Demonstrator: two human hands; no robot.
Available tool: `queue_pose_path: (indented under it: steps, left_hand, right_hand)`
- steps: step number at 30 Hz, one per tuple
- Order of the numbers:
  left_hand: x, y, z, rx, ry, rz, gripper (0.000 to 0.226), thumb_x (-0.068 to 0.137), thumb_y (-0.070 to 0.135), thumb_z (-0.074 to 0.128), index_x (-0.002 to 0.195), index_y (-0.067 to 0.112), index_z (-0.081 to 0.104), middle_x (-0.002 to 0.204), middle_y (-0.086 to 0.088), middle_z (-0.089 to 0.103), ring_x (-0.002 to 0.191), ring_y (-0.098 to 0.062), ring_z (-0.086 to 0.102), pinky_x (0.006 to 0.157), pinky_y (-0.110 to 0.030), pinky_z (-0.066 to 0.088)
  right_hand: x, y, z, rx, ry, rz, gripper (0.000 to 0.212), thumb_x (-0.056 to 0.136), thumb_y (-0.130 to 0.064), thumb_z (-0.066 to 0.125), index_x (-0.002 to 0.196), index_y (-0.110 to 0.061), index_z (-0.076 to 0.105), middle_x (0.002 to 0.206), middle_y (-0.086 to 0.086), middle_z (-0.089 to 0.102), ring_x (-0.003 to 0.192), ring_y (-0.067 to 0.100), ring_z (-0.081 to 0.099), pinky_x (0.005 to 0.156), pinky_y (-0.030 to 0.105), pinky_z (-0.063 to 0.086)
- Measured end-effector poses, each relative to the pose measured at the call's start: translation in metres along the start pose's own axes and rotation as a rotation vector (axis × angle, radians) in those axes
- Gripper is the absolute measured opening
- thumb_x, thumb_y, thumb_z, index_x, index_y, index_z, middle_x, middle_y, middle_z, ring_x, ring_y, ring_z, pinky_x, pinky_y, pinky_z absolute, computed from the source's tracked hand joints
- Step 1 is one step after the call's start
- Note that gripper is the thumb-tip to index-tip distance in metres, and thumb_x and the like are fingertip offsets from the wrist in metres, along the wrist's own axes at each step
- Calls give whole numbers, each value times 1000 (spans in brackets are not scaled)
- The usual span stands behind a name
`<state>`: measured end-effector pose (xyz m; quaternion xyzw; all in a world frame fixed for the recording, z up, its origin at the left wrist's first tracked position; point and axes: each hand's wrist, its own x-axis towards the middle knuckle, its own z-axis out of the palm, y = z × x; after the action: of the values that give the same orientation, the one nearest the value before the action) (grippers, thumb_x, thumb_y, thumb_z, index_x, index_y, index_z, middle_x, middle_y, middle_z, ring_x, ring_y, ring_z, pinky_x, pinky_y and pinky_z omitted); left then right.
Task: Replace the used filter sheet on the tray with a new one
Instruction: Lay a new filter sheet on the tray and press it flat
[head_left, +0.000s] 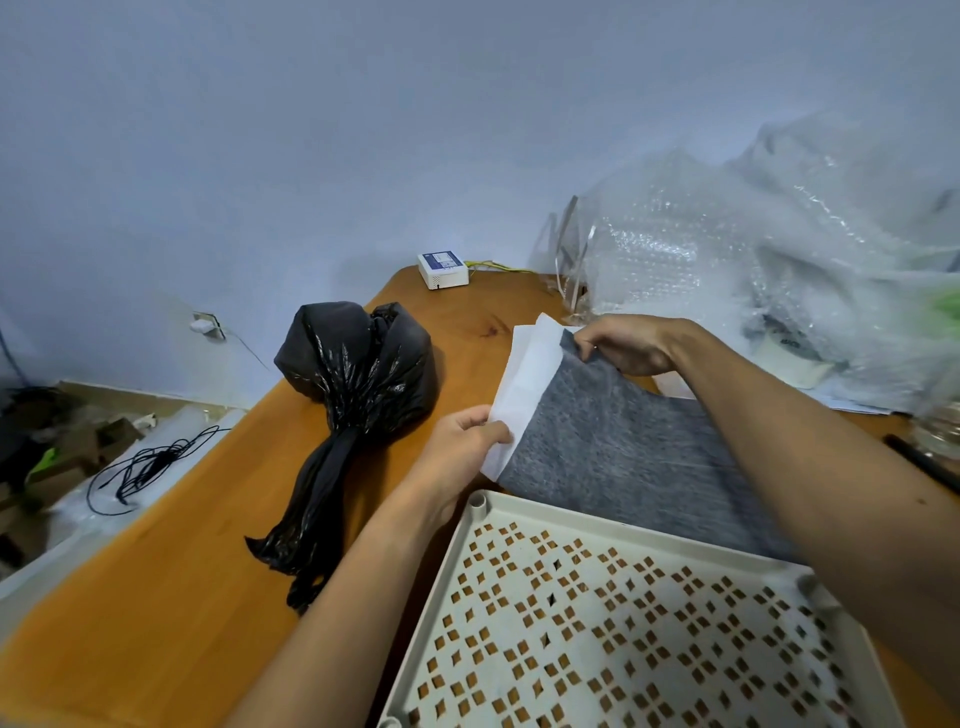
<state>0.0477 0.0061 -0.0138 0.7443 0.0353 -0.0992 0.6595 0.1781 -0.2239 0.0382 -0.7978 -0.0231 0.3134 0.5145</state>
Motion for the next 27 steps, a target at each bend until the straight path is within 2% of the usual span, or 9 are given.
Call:
queue_pose_path:
  steps: [5, 9, 11, 13, 15, 18, 22, 24, 27]
  left_hand:
    - [-8, -7, -3, -21, 158, -35, 28, 93, 21, 71, 120, 21, 64, 104, 12, 59, 86, -2, 52, 60, -19, 39]
    - [-20, -16, -4, -4, 246, -43, 48, 89, 30, 76, 133, 24, 56, 131, 1, 55, 86, -5, 54, 57, -18, 39]
    - [-26, -18, -2, 25, 264, -43, 50, 90, 32, 76, 135, 30, 54, 143, -2, 51, 87, -6, 57, 55, -19, 42]
    - [-33, -19, 1, 3, 269, -32, 50, 92, 30, 74, 136, 34, 51, 137, -1, 56, 81, -7, 62, 50, -17, 46]
    - [-38, -21, 1, -73, 239, -3, 49, 94, 25, 71, 138, 34, 50, 113, 2, 71, 75, -12, 73, 47, -13, 48]
    - [-44, -22, -2, -93, 168, 91, 47, 97, 22, 68, 138, 36, 49, 92, 0, 81, 82, -11, 78, 64, -19, 53]
    - [-48, -18, -6, 16, 59, 197, 20, 98, 26, 65, 115, 36, 62, 96, 6, 80, 98, -7, 74, 103, -44, 48]
    - [-47, -14, -5, 73, 18, 227, 10, 98, 27, 64, 104, 34, 69, 99, 9, 78, 102, -7, 72, 105, -43, 47]
    - [-43, -9, 0, 126, -9, 253, 10, 99, 24, 64, 100, 30, 72, 98, 5, 78, 99, -11, 72, 95, -34, 50]
  right_hand:
    - [1, 6, -11, 6, 87, -17, 72, 79, -18, 70, 145, -4, 47, 138, 17, 60, 117, 27, 65, 97, 36, 53]
    - [-2, 10, -11, -29, 176, -157, 39, 91, -5, 64, 129, -10, 67, 155, 3, 42, 130, 19, 49, 102, 27, 44]
    - [-7, 11, -7, -12, 190, -193, 42, 92, -1, 61, 129, -20, 68, 153, 2, 43, 126, 18, 49, 97, 25, 47]
    - [-11, 13, -4, 13, 212, -213, 47, 93, 1, 59, 130, -26, 68, 149, 3, 46, 123, 18, 53, 99, 28, 48]
    - [-16, 14, -2, 42, 231, -235, 48, 94, 2, 55, 130, -27, 68, 143, 1, 52, 112, 11, 58, 92, 24, 50]
    - [-19, 17, -4, 78, 263, -271, 48, 93, 4, 52, 120, -28, 75, 138, -1, 60, 114, 14, 63, 92, 24, 52]
    - [-17, 23, -12, 72, 366, -296, 45, 90, 4, 50, 102, -24, 82, 132, -1, 66, 123, 17, 59, 108, 29, 45]
    - [-18, 24, -14, 51, 384, -297, 45, 89, 5, 47, 97, -19, 83, 130, -1, 68, 125, 17, 57, 111, 29, 41]
    - [-19, 23, -13, 34, 388, -286, 43, 86, 5, 47, 93, -15, 84, 121, -1, 73, 121, 16, 60, 101, 25, 46]
